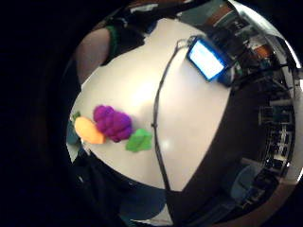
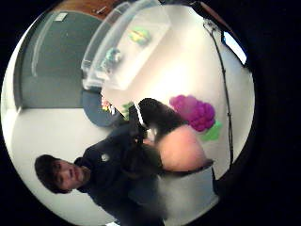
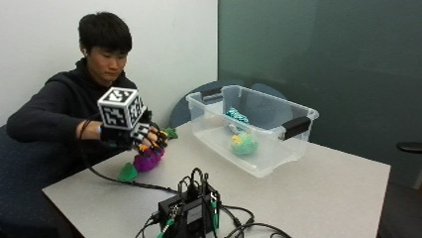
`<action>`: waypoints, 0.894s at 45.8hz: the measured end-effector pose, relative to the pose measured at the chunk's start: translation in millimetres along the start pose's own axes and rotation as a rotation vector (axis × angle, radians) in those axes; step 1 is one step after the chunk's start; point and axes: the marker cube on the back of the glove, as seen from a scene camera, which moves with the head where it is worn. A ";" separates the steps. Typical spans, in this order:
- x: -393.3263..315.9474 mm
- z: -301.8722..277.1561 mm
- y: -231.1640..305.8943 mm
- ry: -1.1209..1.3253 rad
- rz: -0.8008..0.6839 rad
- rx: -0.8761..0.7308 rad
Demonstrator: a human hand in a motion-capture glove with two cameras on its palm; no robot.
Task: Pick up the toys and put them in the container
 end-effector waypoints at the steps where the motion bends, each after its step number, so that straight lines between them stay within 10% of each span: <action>1: -1.3 16.8 2.4 -0.006 0.001 -0.008; 17: -7.0 98.5 -11.8 -0.028 -0.088 0.156; 31: -106.1 -77.9 -78.7 0.028 -0.187 0.586; 41: -248.7 -116.9 -170.8 -0.062 -0.201 0.551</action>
